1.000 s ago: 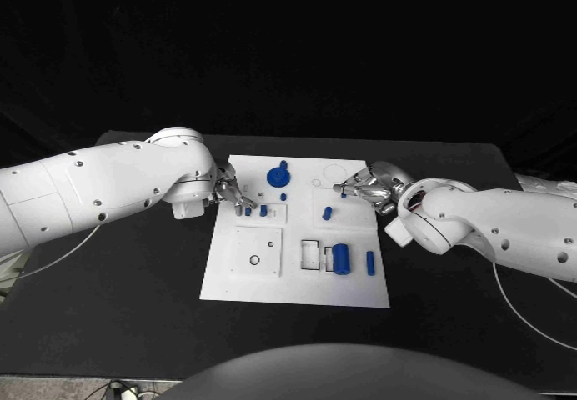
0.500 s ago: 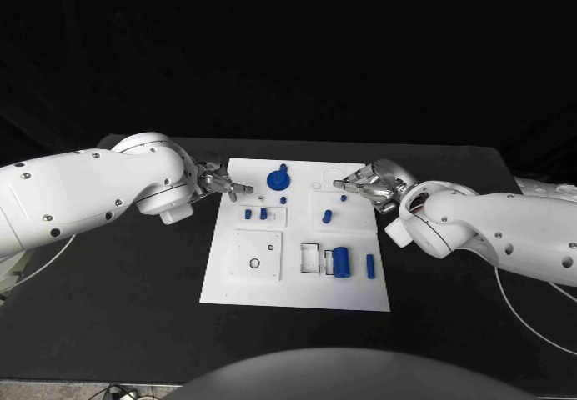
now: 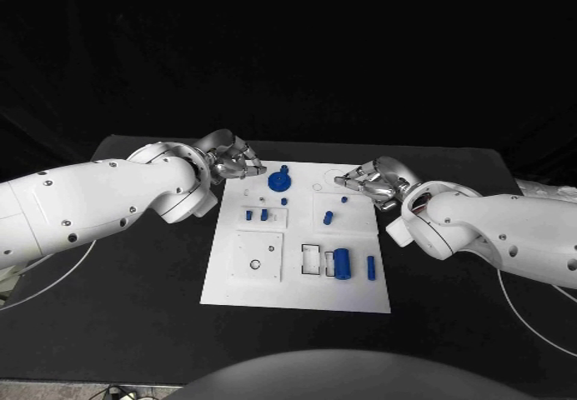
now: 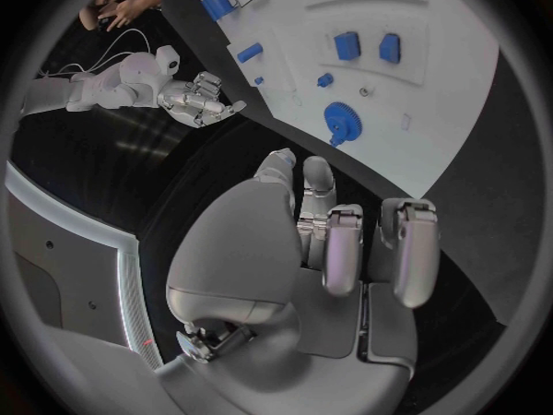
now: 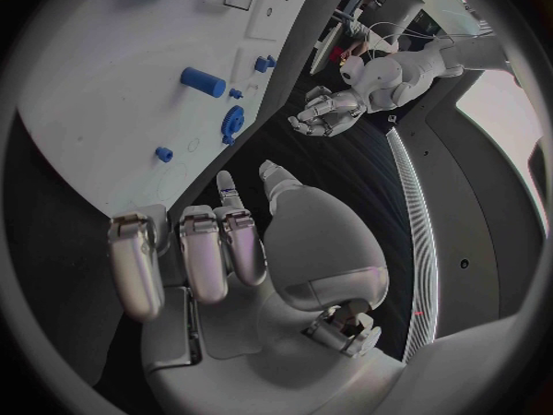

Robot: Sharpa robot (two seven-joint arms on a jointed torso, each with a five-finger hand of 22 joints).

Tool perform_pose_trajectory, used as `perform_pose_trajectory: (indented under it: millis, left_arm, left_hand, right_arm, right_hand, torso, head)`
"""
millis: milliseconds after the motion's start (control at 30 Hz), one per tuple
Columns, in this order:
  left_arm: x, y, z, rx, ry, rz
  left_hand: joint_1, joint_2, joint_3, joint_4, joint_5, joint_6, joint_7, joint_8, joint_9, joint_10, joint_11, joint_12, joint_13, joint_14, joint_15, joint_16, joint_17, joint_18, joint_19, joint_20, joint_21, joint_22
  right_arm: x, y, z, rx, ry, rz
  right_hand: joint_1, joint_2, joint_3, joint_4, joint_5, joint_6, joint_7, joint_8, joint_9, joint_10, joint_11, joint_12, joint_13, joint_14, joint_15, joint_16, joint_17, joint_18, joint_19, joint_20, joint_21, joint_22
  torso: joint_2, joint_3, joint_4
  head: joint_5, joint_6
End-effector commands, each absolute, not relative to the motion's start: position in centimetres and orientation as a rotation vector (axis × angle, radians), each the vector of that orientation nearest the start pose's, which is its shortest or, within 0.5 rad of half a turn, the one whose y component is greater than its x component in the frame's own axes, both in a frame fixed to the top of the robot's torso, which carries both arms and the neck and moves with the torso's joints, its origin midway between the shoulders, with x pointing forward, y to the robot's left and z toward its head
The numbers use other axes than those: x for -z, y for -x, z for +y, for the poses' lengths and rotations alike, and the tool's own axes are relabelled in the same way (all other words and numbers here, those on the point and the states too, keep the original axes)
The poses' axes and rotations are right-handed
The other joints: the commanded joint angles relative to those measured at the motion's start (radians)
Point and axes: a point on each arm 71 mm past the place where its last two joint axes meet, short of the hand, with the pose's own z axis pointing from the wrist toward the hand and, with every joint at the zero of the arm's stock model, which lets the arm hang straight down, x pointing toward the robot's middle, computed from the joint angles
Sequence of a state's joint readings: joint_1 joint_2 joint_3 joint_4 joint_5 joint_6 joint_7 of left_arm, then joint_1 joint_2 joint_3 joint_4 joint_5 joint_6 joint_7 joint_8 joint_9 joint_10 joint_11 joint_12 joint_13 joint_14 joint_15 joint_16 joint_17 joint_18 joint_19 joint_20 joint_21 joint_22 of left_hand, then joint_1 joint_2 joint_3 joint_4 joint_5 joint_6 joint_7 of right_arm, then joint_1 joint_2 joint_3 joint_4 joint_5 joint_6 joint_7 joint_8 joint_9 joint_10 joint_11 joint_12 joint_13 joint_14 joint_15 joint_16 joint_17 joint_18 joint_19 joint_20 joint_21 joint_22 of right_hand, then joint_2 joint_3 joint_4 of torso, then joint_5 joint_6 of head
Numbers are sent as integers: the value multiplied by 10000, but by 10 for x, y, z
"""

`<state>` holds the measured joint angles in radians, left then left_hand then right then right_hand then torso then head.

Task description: Assemble the parts on the task board

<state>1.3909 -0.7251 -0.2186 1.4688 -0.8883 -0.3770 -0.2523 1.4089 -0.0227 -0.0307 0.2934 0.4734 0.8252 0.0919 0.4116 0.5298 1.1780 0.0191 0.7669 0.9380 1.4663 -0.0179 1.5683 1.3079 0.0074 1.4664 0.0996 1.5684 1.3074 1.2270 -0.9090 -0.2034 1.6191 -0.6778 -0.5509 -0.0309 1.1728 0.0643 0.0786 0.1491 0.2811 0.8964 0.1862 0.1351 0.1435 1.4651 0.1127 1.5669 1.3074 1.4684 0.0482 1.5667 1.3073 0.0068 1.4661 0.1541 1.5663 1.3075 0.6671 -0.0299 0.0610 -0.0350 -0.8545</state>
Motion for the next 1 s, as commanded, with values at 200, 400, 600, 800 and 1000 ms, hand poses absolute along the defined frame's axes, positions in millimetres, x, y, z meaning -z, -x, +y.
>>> perform_pose_trajectory:
  millis: [200, 400, 600, 800, 1000]
  left_arm:
    - [165, -515, 163, 9331, 3058, 16701]
    - [171, -514, 152, 9359, 1481, 16543]
    - [173, -512, 137, 9112, -556, 16288]
    - [178, -512, 125, 8828, -2162, 16488]
    - [183, -511, 117, 8461, -3391, 16687]
  left_hand:
    - [677, -520, 753, -28, -365, 700, 356, -1324, -1389, -1065, 366, -4845, -4505, 1045, 249, 25, 2629, -74, 1044, 121, 24, 2634]
    - [938, -909, 1171, -4, -1082, 1375, 398, -2152, -2203, -865, 582, -5975, -6222, 1045, 373, 25, 2629, -74, 1044, 279, 24, 2634]
    - [1135, -1093, 1566, -14, -1747, 1631, 264, -2648, -2677, -574, 571, -6302, -7063, 1045, 359, 25, 2629, -74, 1044, 295, 24, 2634]
    - [1268, -968, 1907, -23, -2989, 1674, -59, -3054, -3061, -546, 684, -6561, -7687, 1045, 442, 25, 2629, -74, 1044, 334, 24, 2634]
    - [1481, -785, 2249, -18, -3926, 1729, -118, -3297, -3322, -728, 806, -6786, -8176, 1045, 549, 25, 2629, -74, 1044, 422, 24, 2634]
  right_arm:
    - [224, -454, -225, -9022, -6422, 17518]
    - [225, -454, -225, -8999, -6435, 17606]
    - [226, -454, -225, -8966, -6455, 17719]
    - [227, -454, -225, -8932, -6473, 17873]
    - [228, -454, -224, -8944, -6461, 17941]
  right_hand:
    - [98, -2, -62, 10, 63, -38, 21, 42, 12, 1056, 52, 39, 2634, 1024, 50, 41, 2635, -68, 1047, 87, 45, 2633]
    - [108, -2, -64, 9, 84, -38, 22, 45, 13, 1056, 53, 39, 2634, 1024, 50, 41, 2635, -68, 1047, 87, 45, 2633]
    - [112, -2, -65, 8, 92, -39, 22, 46, 13, 1056, 53, 39, 2634, 1024, 50, 41, 2635, -68, 1047, 87, 45, 2633]
    - [118, -3, -67, 7, 101, -38, 23, 48, 14, 1056, 53, 39, 2634, 1024, 50, 41, 2635, -68, 1047, 87, 45, 2633]
    - [119, -3, -69, 8, 104, -37, 23, 51, 14, 1056, 53, 39, 2634, 1024, 51, 41, 2635, -68, 1047, 87, 45, 2633]
  torso:
    - [-5, 7, 1]
    - [-4, 1, 7]
    - [-4, -9, 2]
    - [-4, 4, 8]
    - [-8, -2, 2]
  head:
    - [-2, -18]
    - [-3, -42]
    - [-1, -41]
    - [22, -52]
    - [12, -62]
